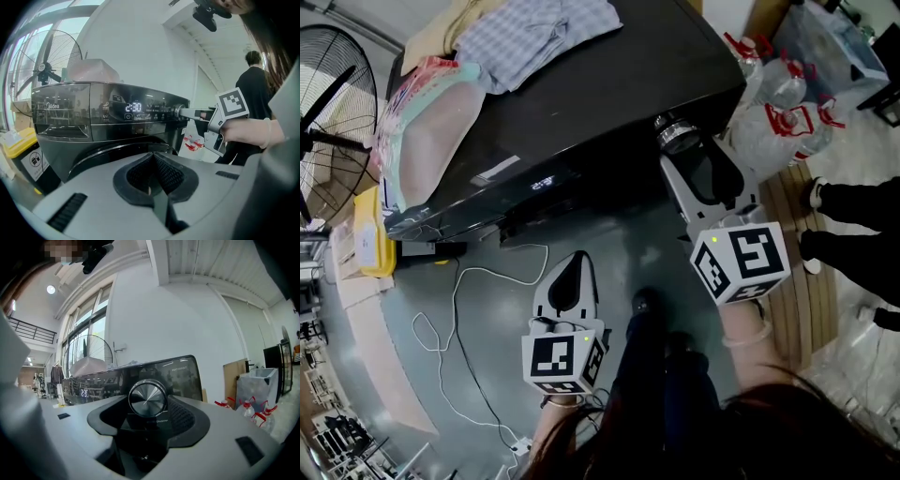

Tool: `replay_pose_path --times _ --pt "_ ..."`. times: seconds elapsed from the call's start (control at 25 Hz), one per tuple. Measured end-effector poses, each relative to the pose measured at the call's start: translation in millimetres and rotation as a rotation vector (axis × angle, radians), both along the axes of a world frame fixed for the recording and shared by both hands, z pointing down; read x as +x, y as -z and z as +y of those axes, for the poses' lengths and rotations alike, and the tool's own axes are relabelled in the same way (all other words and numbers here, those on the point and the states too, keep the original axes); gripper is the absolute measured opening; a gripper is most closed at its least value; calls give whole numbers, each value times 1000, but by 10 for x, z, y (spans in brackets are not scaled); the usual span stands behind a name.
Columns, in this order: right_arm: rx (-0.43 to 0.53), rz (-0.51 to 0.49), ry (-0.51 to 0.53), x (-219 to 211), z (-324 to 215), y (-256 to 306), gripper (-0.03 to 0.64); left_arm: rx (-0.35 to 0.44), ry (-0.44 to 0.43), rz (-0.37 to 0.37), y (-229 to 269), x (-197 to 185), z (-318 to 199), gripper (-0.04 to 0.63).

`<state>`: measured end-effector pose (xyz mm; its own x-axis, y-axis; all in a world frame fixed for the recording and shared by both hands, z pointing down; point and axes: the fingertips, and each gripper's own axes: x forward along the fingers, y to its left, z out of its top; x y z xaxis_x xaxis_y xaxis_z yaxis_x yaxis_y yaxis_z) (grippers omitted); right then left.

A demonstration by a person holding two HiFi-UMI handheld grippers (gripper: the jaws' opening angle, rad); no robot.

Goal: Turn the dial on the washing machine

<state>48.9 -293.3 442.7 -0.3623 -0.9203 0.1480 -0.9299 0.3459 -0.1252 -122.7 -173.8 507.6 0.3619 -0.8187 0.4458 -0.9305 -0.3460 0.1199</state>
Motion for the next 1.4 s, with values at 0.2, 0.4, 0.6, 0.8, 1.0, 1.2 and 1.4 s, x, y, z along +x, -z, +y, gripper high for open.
replay_pose_path --times 0.2,0.4,0.6,0.8,1.0,1.2,1.4 --pt "-6 16 2 54 131 0 274 12 14 -1 60 4 89 17" --pt "-11 32 18 98 300 42 240 19 28 2 117 31 223 17" --pt "-25 46 39 151 521 98 208 28 39 8 228 86 370 17" --pt "-28 56 62 199 754 203 186 36 48 8 362 150 522 17" --pt "-26 59 85 226 982 344 165 57 61 7 571 202 673 17" --pt "-30 67 111 240 1230 491 130 62 79 15 782 230 869 17" --pt "-33 79 143 225 1515 651 109 20 92 40 909 240 1125 17"
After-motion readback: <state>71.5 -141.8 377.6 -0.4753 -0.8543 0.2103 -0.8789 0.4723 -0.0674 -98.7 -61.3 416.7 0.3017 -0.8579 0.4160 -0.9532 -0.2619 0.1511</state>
